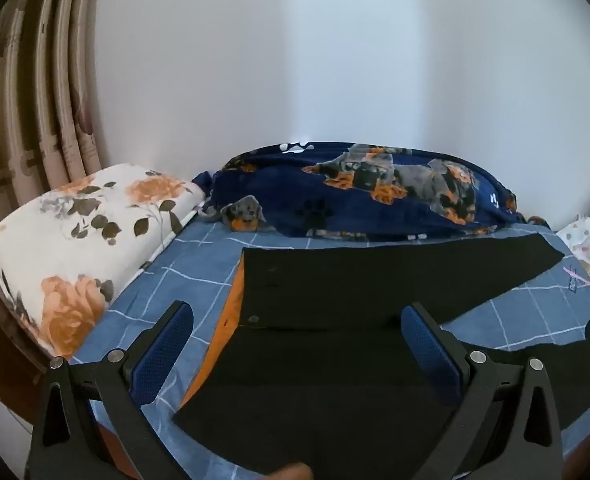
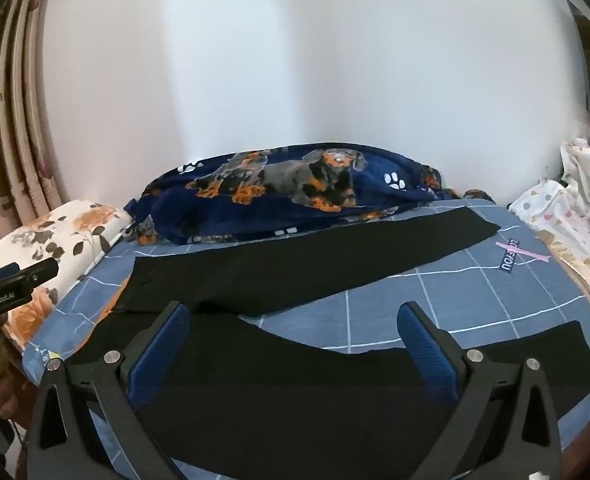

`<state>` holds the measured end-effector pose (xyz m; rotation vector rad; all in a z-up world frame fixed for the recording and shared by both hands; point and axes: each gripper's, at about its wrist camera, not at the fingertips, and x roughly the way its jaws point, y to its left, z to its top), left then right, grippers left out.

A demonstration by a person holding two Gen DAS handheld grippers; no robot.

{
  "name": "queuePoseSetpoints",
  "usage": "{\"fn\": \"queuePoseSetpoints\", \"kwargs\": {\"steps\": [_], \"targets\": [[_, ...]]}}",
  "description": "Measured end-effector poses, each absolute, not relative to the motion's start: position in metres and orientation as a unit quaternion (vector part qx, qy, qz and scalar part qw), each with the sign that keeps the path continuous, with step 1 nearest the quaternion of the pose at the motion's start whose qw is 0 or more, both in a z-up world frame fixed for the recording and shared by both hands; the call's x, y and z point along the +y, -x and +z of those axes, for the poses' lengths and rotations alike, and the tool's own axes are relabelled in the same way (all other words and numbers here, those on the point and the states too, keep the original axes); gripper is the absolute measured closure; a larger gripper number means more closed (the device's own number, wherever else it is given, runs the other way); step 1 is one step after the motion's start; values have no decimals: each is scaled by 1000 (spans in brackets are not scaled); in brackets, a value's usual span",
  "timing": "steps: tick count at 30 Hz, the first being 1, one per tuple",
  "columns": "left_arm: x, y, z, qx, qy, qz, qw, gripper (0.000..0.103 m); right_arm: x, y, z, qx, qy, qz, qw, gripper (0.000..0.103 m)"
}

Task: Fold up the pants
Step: 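Move both grippers over the black pants lying flat on the bed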

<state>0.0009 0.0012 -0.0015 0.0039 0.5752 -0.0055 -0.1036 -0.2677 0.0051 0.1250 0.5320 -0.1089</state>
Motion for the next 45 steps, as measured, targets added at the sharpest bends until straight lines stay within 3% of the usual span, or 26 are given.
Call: {"fn": "queuePoseSetpoints", "kwargs": {"steps": [12, 33, 39, 45], "targets": [[2, -6, -14, 311, -17, 8, 950, 0, -268, 107, 2, 260, -52, -62, 962, 0], [9, -20, -24, 321, -25, -17, 946, 0, -276, 89, -28, 327, -25, -90, 940, 0], [17, -38, -36, 332, -61, -56, 940, 0, -280, 87, -33, 339, -34, -88, 936, 0], [77, -100, -44, 380, -11, -60, 923, 3, -285, 82, -44, 355, -46, -84, 930, 0]]}}
